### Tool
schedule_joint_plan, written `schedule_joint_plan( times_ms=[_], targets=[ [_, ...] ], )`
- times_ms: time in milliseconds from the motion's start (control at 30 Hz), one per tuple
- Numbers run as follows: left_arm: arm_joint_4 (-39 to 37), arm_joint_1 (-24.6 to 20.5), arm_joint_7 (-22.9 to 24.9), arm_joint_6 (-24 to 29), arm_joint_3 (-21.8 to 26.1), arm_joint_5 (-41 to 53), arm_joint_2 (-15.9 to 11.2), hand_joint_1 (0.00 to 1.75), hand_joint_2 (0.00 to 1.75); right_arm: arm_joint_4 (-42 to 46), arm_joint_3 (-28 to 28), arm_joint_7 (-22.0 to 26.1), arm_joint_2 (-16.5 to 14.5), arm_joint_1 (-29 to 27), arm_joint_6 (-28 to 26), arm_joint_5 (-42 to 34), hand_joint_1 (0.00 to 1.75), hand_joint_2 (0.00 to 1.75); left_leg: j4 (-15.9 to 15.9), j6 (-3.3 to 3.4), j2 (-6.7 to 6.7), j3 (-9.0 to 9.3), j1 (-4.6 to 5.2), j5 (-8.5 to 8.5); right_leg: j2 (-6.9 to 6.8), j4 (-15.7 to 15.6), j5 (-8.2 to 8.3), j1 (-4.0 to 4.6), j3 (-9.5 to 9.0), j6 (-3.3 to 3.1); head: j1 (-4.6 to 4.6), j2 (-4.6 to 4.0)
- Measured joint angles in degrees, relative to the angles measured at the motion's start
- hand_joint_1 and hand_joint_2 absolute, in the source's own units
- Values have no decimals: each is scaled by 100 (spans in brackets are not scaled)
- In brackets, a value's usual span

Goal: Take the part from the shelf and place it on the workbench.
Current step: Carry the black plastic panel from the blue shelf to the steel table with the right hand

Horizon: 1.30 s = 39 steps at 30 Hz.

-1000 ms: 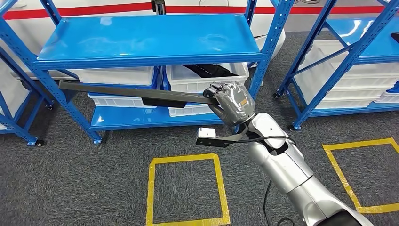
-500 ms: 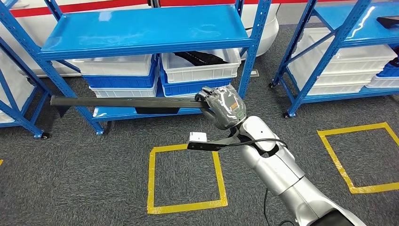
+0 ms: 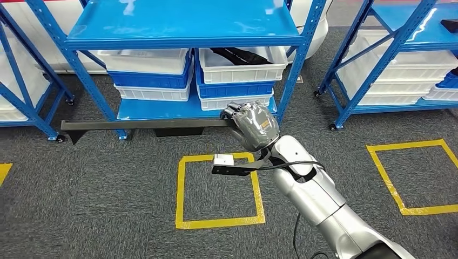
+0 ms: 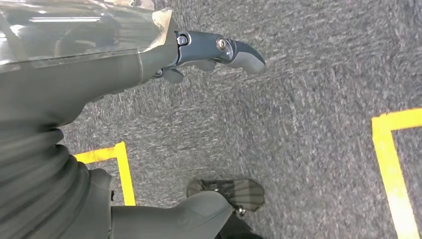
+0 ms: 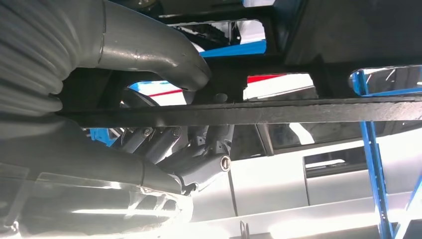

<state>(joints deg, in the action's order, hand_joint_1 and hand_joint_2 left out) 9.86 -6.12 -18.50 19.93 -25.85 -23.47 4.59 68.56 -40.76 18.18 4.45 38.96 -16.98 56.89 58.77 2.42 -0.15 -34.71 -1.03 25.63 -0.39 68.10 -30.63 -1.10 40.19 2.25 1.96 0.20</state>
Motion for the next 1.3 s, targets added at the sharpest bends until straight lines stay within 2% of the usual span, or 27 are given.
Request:
schedule_joint_plan(
  times_ms=[33, 100, 167, 233, 267, 333, 367, 400, 433, 467, 533, 567, 633, 667, 700, 767, 800, 833, 900, 967, 1033, 1067, 1133, 1167, 1200, 1233, 1300],
  targets=[
    [0, 0, -1, 1, 3, 0, 2, 0, 175, -7, -1, 2, -3, -5, 0, 0, 175, 175, 2, 24, 6, -65, 9, -50, 3, 379, -180, 2, 91, -3, -8, 0],
    [0, 1, -2, 1, 5, 0, 9, 0, 175, -26, -2, 5, -8, -14, 0, 0, 175, 175, 5, 35, 16, -197, 27, -159, 9, 728, -248, 10, 43, 55, -9, 0],
    [1, 1, -3, 1, 8, -2, 13, 0, 175, -38, -2, 7, -16, -9, 0, 0, 175, 175, 6, 15, 17, -316, 38, -270, 12, 279, -39, 22, -400, 115, -8, 0],
    [2, 1, -11, 1, 13, -10, 19, 0, 175, -39, 0, 19, -42, 21, 2, 1, 175, 175, 4, -30, 21, -402, 48, -376, 15, -537, 32, 59, -974, 79, -6, 0],
    [2, 1, -19, 4, 17, -16, 23, 0, 175, -40, 1, 30, -61, 41, 6, 1, 175, 175, -15, -60, 24, -426, 52, -442, 20, -840, 17, 85, -1158, 41, 0, 0],
    [2, 10, -34, 17, 22, -28, 37, 0, 175, -45, 1, 49, -95, 69, 20, 1, 175, 175, -79, -132, 30, -453, 53, -587, 27, -1123, 20, 143, -1236, -39, 9, 0],
    [1, 20, -43, 31, 23, -31, 42, 0, 175, -51, 0, 53, -107, 72, 26, 2, 175, 175, -105, -165, 26, -470, 41, -611, 22, -1132, 89, 107, -1200, -96, 12, 0],
    [-1, 31, -49, 42, 23, -33, 45, 0, 175, -58, -1, 55, -118, 73, 30, 2, 175, 175, -78, -195, 22, -503, 31, -528, 13, -1154, 160, 83, -1158, -170, 18, 0],
    [-3, 41, -54, 52, 23, -34, 46, 0, 175, -64, -1, 55, -134, 73, 32, 3, 175, 175, 44, -223, 16, -555, 19, -322, 1, -1173, 242, 58, -1116, -253, 29, 0],
    [-4, 48, -58, 60, 23, -36, 44, 0, 175, -71, -1, 55, -146, 73, 32, 4, 175, 175, 284, -250, 8, -629, 7, -17, -11, -1186, 328, 27, -1066, -322, 40, 0],
    [-4, 52, -58, 61, 23, -34, 42, 0, 175, -78, -1, 55, -167, 63, 33, 4, 175, 175, 1023, -318, -3, -781, -16, 552, -23, -1181, 483, 49, -895, -375, 58, 0],
    [-4, 51, -59, 61, 23, -34, 42, 0, 175, -81, -2, 55, -171, 52, 33, 5, 175, 175, 1360, -359, -6, -818, -34, 646, -26, -1177, 556, 52, -801, -367, 63, 0],
    [-4, 50, -60, 59, 23, -33, 36, 0, 175, -87, -2, 55, -172, 28, 33, 6, 175, 175, 1581, -433, -2, -666, -90, 435, -31, -1153, 699, 41, -598, -330, 64, 0],
    [-4, 48, -62, 58, 23, -33, 31, 0, 175, -89, -2, 55, -172, 21, 33, 7, 175, 175, 1432, -457, 0, -466, -118, 269, -31, -1129, 761, 31, -498, -301, 67, 0],
    [-4, 42, -64, 57, 23, -33, 26, 0, 175, -88, -1, 54, -175, 19, 33, 7, 175, 175, 1096, -468, -3, -145, -138, 206, -30, -1087, 814, 24, -400, -266, 70, 0],
    [-2, 20, -68, 56, 23, -33, 16, 0, 175, -85, 9, 46, -183, 25, 32, 5, 175, 175, 326, -440, -10, 454, -134, 352, -35, -997, 902, 31, -254, -183, 64, 0],
    [-2, 9, -70, 55, 23, -33, 14, 0, 175, -84, 14, 41, -189, 27, 31, 5, 175, 175, 56, -414, -13, 633, -117, 461, -42, -972, 953, 32, -205, -135, 61, 0],
    [-2, 5, -70, 54, 23, -33, 11, 0, 175, -83, 19, 37, -194, 27, 31, 4, 175, 175, -61, -378, -13, 665, -94, 498, -50, -973, 1013, 31, -177, -88, 55, 0],
    [-3, 11, -70, 52, 23, -33, 23, 0, 175, -84, 21, 32, -190, 11, 32, 3, 175, 175, -118, -245, 17, 565, -92, 394, -45, -956, 1028, 36, -102, -24, 51, 0],
    [-4, 18, -69, 51, 23, -33, 28, 0, 175, -85, 26, 32, -172, -3, 33, 2, 175, 175, -165, -98, 60, 406, -102, 198, -21, -637, 641, 40, 49, -78, 21, 0],
    [-4, 16, -69, 50, 23, -33, 23, 0, 175, -86, 28, 31, -160, -13, 32, 3, 175, 175, -162, -55, 79, 200, -92, 13, -2, 59, 94, 19, 204, -137, -10, 0],
    [-4, 17, -69, 49, 23, -33, 25, 0, 175, -86, 29, 30, -154, -18, 32, 7, 175, 175, -160, -63, 87, 87, -92, -78, 3, 418, -35, 8, 233, -103, -15, 0],
    [-4, 17, -69, 45, 23, -36, 31, 0, 175, -87, 31, 30, -145, -31, 27, 25, 175, 175, -150, -101, 106, -144, -104, -261, 9, 777, 68, -30, 115, 63, -23, 0],
    [-4, 17, -70, 44, 24, -41, 34, 0, 175, -87, 31, 33, -144, -35, 25, 39, 175, 175, -142, -133, 114, -253, -118, -345, 8, 681, 208, -60, -69, 150, -22, 0],
    [-4, 16, -71, 45, 26, -49, 34, 0, 175, -86, 31, 37, -148, -36, 22, 52, 175, 175, -126, -177, 118, -349, -128, -425, 9, 387, 276, -97, -360, 208, -23, 0],
    [-3, 16, -76, 49, 29, -57, 34, 0, 175, -85, 31, 42, -161, -31, 20, 66, 175, 175, -110, -227, 118, -437, -132, -500, 18, -71, 214, -100, -730, 223, -35, 0],
    [-2, 19, -93, 59, 44, -77, 36, 0, 175, -82, 35, 52, -195, -9, 17, 81, 175, 175, -116, -319, 121, -538, -122, -665, 45, -848, -42, -63, -1214, 144, -31, 0]
  ],
)
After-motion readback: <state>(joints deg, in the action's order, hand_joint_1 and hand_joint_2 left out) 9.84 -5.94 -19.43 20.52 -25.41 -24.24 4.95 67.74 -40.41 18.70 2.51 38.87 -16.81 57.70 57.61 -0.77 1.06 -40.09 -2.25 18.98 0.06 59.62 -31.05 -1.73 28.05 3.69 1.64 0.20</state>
